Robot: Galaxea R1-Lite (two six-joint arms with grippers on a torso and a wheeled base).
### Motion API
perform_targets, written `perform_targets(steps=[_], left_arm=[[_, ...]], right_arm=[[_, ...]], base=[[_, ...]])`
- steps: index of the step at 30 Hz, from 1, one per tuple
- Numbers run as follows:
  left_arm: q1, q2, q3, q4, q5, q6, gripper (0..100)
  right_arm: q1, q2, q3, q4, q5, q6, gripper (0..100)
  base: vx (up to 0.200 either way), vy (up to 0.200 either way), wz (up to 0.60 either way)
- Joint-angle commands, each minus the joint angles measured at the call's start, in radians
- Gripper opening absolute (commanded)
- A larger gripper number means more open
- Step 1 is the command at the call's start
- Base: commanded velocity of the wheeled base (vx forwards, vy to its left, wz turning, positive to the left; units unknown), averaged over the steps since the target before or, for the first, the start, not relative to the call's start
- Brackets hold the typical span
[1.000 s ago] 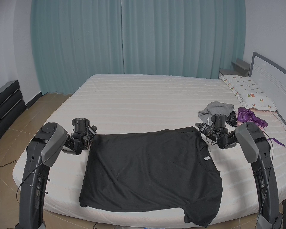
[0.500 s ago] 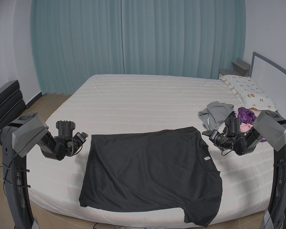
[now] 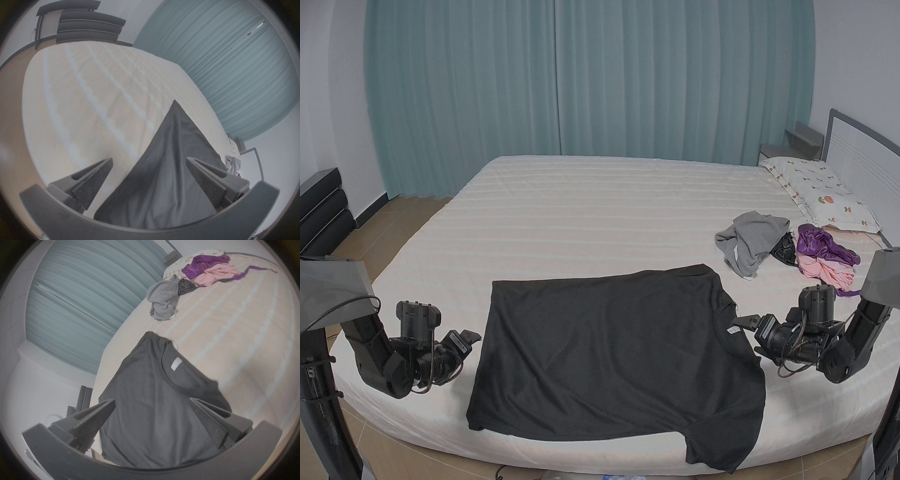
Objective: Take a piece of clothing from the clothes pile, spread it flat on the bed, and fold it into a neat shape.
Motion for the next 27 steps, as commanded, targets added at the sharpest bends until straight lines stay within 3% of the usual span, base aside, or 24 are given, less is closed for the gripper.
perform_targets(steps=[1,8,17,27], left_arm=[[-0.029,-0.024,0.140,-0.077,-0.024,-0.024,100],[-0.028,-0.020,0.157,-0.080,-0.025,-0.029,100],[-0.028,-0.027,0.138,-0.080,-0.031,-0.078,100],[-0.031,-0.012,0.131,-0.082,-0.034,-0.083,100]], right_arm=[[0.034,-0.057,0.127,-0.069,0.020,0.049,100],[0.026,-0.061,0.146,-0.070,0.056,0.090,100],[0.035,-0.054,0.152,-0.072,0.056,0.090,100],[0.051,-0.033,0.153,-0.072,0.056,0.086,100]], base=[[-0.200,0.000,0.00],[-0.200,0.000,0.00],[0.000,0.000,0.00],[0.000,-0.180,0.00]])
